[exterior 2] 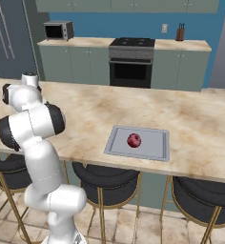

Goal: Create a steak meal by picking up the steak and asparagus from the tray and placing them on the plate. Leave the pomegranate on the tray.

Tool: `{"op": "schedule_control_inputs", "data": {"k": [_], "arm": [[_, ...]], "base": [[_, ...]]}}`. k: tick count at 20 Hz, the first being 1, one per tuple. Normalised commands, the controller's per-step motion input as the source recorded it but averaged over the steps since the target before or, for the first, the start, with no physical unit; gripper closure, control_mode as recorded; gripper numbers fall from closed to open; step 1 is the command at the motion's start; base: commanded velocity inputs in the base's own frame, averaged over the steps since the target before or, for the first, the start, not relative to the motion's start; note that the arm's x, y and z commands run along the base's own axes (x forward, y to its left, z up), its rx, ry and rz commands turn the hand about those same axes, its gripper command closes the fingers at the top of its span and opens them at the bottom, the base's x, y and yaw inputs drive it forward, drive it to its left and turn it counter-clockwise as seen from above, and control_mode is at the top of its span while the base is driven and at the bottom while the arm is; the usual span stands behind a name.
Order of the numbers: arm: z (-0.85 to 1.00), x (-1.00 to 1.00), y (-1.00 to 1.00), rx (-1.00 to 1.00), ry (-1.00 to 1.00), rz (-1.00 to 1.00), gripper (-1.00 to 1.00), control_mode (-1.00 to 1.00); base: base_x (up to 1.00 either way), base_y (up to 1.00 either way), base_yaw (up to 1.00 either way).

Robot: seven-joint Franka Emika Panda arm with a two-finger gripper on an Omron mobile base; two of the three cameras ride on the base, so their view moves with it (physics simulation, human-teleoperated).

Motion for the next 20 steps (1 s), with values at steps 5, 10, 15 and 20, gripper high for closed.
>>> {"op": "schedule_control_inputs", "data": {"k": [5,10,15,20], "arm": [[-0.37,0.07,0.28,0.0,0.0,0.27,1.0,-1.0],[-0.39,0.22,0.32,0.0,0.0,0.19,1.0,-1.0],[-0.4,0.27,0.37,0.0,0.0,0.14,1.0,-1.0],[-0.37,0.33,0.26,0.0,0.0,0.11,1.0,-1.0]], "base": [[0.0,0.0,0.0],[0.0,0.0,0.0],[0.0,0.0,0.0],[0.0,0.0,0.0]]}}
